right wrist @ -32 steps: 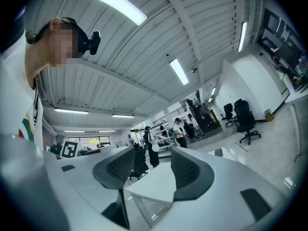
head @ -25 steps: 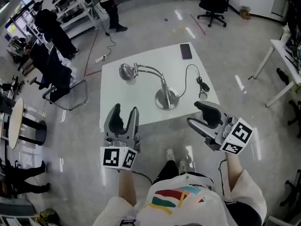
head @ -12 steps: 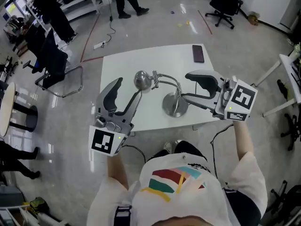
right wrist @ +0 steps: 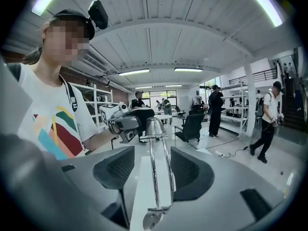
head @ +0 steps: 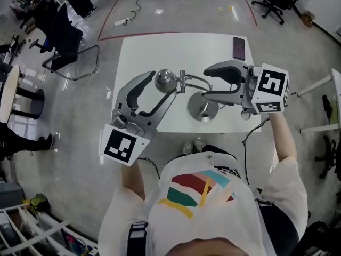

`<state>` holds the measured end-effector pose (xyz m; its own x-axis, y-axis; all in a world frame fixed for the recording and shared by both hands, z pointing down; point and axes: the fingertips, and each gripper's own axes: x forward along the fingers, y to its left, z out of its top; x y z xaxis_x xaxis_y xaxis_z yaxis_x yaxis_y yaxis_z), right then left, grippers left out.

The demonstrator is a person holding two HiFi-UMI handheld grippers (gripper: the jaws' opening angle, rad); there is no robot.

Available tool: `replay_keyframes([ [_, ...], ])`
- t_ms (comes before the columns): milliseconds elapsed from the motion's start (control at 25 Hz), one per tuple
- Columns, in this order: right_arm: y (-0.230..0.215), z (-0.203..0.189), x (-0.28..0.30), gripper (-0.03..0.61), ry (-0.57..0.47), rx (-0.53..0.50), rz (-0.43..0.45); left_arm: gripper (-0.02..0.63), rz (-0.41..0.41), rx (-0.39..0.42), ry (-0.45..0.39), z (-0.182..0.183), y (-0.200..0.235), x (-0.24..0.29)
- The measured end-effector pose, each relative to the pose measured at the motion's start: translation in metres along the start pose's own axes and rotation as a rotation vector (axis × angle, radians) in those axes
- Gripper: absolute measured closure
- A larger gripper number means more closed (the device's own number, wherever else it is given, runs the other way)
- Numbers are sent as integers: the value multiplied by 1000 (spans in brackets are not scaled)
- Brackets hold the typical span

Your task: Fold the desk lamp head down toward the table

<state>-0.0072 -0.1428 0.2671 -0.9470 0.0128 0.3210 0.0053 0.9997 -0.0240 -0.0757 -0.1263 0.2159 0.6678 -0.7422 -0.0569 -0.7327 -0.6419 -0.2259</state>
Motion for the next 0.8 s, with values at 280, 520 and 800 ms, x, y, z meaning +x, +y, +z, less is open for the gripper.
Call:
replay_keyframes([
  [280,1,-20,17,336,110,-105,70,419,47,20,66,-12,-2,4],
  [520,-6,-24,21,425,125,-108,78,426,29,27,91,-12,-5,7],
  [800,-6,-26,27,424,213,-103,105,428,10,12,79,-15,-4,5],
])
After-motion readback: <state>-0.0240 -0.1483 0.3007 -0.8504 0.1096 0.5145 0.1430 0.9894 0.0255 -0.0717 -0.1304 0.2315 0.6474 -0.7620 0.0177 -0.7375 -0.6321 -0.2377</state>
